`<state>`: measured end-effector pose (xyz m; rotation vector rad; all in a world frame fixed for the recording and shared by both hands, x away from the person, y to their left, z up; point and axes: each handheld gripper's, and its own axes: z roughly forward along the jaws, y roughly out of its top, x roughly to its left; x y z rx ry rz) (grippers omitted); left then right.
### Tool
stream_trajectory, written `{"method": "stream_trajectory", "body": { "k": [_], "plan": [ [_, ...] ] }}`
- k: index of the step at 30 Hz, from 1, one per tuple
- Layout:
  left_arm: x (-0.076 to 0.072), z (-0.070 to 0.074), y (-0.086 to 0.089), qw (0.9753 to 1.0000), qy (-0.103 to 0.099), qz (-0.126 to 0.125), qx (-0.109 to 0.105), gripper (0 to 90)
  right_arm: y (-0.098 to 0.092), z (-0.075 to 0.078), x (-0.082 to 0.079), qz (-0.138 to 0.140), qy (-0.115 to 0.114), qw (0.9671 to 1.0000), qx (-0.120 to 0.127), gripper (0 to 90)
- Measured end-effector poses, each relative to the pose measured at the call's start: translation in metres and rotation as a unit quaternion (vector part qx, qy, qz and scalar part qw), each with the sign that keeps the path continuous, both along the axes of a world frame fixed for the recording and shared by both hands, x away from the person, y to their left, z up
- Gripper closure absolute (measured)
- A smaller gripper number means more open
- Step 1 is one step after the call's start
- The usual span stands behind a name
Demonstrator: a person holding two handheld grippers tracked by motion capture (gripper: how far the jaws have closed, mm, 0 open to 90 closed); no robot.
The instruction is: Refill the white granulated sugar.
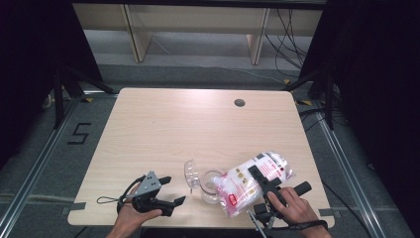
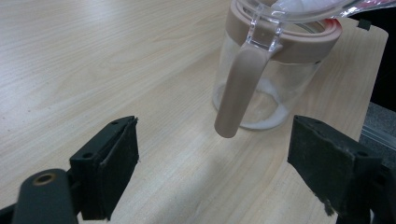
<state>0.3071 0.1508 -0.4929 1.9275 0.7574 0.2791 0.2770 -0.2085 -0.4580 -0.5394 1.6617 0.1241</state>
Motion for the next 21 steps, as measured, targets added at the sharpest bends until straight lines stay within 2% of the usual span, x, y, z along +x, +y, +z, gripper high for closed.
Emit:
{"method": "stream_trajectory", "body": {
  "k": [7,10,16,18,21],
  "plan": [
    [-0.0004,-0.0002,-0.0011,1.0,-0.001,0.002,-0.002,15.9,-0.0007,0.0009,-0.0005,-0.004,-0.002,1.0,-0.001,51.3],
    [-0.0003,-0.0003,-0.0011,1.0,-0.001,0.002,-0.002,15.8,0.0004,0.0029,0.0003,0.007,-0.007,0.9999,-0.011,51.3],
    [-0.0003,-0.0004,-0.0015,1.0,0.0,0.001,-0.003,15.9,-0.0005,0.003,0.0,0.003,-0.009,0.9999,-0.003,51.4],
    [-0.0002,-0.0003,-0.0014,1.0,0.0,0.001,-0.002,15.9,0.0009,0.0044,0.0009,0.012,-0.011,0.9998,-0.014,51.4],
    [-0.0004,0.0,-0.0009,1.0,0.001,0.0,-0.003,15.8,0.0012,0.0043,0.0016,0.014,-0.012,0.9997,-0.017,51.4]
  ]
}}
